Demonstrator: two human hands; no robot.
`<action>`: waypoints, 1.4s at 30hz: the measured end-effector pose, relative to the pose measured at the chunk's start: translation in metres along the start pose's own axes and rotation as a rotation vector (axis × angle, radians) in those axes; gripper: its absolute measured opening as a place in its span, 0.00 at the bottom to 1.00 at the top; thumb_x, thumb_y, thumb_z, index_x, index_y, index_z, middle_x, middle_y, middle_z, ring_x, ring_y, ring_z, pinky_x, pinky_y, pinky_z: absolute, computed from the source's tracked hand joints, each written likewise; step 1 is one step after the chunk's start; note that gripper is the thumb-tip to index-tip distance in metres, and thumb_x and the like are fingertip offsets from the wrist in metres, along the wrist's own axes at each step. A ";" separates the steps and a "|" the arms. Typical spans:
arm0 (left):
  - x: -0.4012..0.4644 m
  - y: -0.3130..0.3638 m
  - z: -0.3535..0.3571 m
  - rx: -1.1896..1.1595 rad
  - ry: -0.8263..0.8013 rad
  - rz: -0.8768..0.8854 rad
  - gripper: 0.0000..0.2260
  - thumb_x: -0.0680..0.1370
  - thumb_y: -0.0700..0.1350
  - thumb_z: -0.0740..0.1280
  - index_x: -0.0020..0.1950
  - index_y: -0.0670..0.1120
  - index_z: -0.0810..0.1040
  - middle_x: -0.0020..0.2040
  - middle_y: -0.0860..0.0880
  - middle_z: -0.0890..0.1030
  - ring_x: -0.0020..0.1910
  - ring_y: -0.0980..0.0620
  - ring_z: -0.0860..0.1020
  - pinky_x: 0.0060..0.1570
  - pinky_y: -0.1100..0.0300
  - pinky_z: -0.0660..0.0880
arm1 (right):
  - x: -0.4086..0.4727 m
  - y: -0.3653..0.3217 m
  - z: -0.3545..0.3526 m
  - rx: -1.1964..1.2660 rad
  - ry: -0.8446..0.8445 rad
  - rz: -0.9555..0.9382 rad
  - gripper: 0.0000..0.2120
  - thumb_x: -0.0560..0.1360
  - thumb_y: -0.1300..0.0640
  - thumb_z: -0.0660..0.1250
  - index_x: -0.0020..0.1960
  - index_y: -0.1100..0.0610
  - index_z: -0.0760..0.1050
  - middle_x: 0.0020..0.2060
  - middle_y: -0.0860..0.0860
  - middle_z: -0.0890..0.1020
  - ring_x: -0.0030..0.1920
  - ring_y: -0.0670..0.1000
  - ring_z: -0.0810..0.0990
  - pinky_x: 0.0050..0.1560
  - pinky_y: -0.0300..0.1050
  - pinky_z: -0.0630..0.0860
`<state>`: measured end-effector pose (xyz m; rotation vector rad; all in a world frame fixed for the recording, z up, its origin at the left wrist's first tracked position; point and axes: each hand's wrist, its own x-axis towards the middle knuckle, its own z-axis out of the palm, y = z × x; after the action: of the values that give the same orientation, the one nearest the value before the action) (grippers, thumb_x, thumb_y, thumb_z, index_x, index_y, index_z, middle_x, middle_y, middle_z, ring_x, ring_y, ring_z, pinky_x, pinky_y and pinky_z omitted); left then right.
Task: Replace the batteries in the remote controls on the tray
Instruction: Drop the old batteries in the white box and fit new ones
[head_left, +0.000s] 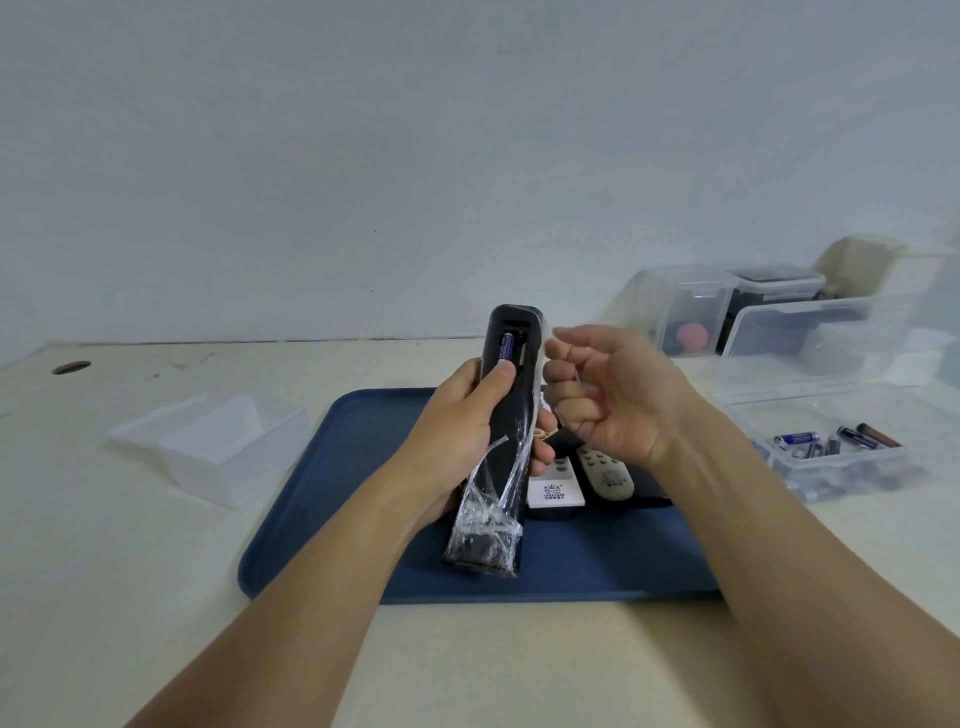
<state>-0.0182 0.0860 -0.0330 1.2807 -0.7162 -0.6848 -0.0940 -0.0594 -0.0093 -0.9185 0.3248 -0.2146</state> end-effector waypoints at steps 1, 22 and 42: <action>0.000 0.001 -0.002 0.002 0.013 0.006 0.13 0.86 0.49 0.59 0.61 0.41 0.72 0.40 0.38 0.83 0.31 0.42 0.80 0.32 0.52 0.80 | 0.000 -0.003 -0.002 0.041 0.007 -0.016 0.06 0.76 0.57 0.61 0.47 0.60 0.73 0.31 0.51 0.69 0.27 0.45 0.57 0.20 0.34 0.54; -0.004 0.007 -0.001 0.145 0.071 0.071 0.08 0.86 0.48 0.58 0.59 0.46 0.73 0.37 0.37 0.84 0.29 0.40 0.81 0.29 0.53 0.80 | -0.005 -0.007 -0.003 -0.286 -0.017 -0.422 0.06 0.76 0.62 0.68 0.49 0.63 0.83 0.39 0.56 0.84 0.32 0.43 0.77 0.32 0.31 0.75; -0.001 0.007 -0.003 -0.009 0.030 0.043 0.28 0.85 0.58 0.48 0.59 0.36 0.76 0.37 0.35 0.80 0.30 0.40 0.78 0.29 0.55 0.77 | -0.002 -0.002 0.001 -0.419 0.045 -0.660 0.12 0.69 0.58 0.74 0.50 0.58 0.77 0.44 0.60 0.87 0.37 0.48 0.80 0.43 0.41 0.77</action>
<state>-0.0157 0.0896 -0.0270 1.2619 -0.7133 -0.6323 -0.0957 -0.0593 -0.0070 -1.4213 0.0953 -0.7958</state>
